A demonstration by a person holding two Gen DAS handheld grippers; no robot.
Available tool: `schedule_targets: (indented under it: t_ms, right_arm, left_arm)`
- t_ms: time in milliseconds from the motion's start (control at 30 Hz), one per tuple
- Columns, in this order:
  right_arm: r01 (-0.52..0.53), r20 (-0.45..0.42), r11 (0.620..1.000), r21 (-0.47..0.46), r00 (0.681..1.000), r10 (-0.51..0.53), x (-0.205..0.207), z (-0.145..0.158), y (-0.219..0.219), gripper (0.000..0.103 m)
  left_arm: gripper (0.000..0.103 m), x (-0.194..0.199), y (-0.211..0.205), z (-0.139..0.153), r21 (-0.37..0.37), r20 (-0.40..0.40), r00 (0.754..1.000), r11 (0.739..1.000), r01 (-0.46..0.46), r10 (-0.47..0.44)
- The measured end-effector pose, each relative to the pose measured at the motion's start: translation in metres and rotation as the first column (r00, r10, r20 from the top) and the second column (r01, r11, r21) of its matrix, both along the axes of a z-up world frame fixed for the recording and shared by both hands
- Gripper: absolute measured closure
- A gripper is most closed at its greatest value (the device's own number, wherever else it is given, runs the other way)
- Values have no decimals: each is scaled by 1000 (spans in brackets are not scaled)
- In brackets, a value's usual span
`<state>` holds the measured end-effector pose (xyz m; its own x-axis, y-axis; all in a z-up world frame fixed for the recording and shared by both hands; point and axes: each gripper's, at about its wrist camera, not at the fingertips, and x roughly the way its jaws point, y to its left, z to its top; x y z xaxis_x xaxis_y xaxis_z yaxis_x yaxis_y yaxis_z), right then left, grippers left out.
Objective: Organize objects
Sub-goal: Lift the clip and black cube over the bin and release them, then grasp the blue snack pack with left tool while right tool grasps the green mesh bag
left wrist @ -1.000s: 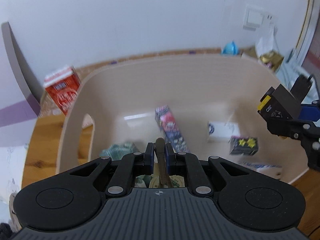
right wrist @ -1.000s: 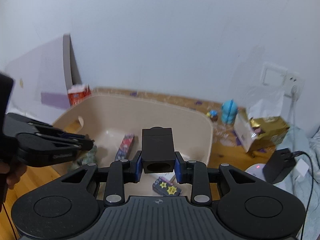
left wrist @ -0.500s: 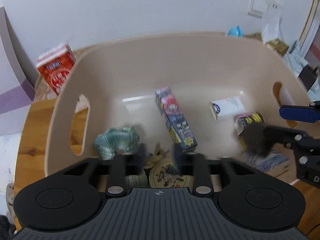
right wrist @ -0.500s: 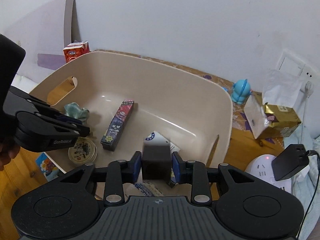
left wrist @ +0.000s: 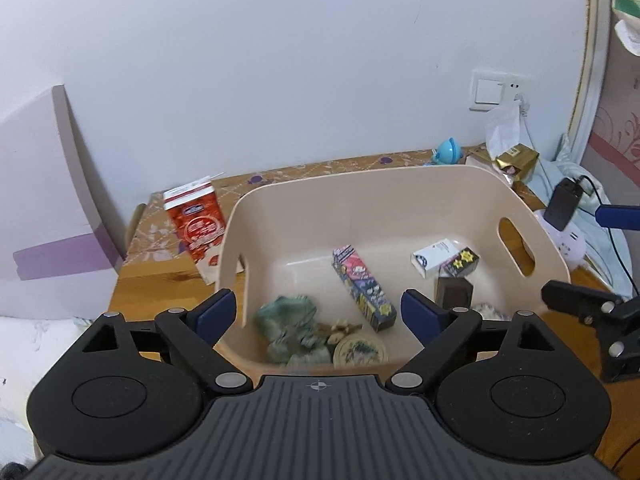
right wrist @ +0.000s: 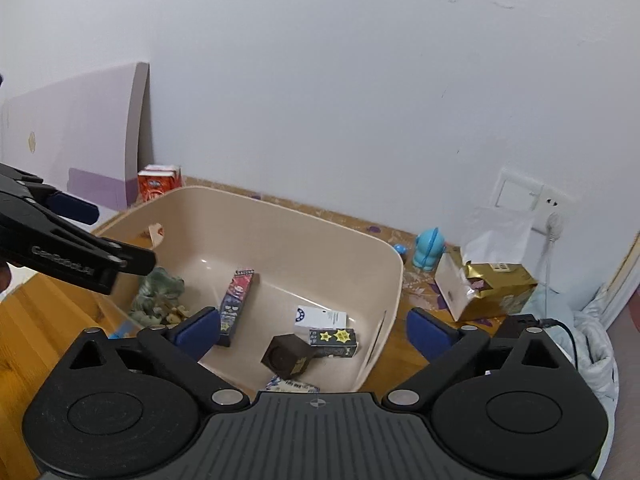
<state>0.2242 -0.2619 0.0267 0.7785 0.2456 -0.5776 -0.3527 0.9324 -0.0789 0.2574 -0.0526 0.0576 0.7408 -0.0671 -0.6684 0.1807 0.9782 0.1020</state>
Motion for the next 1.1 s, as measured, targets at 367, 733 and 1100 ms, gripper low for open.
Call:
schedule_targets:
  t_ms: [367, 733, 1100]
  right_arm:
    - [-33, -46, 998, 47, 998, 36, -47, -11, 7, 0]
    - [-63, -135, 998, 19, 989, 65, -55, -74, 39, 0]
    - [-92, -191, 995, 22, 977, 95, -42, -122, 79, 0]
  left_arm:
    - [10, -44, 26, -23, 44, -19, 1000, 999, 5, -4]
    - [10, -48, 42, -75, 41, -97, 995, 999, -13, 17]
    - [10, -31, 51, -113, 9, -161, 986, 999, -31, 32]
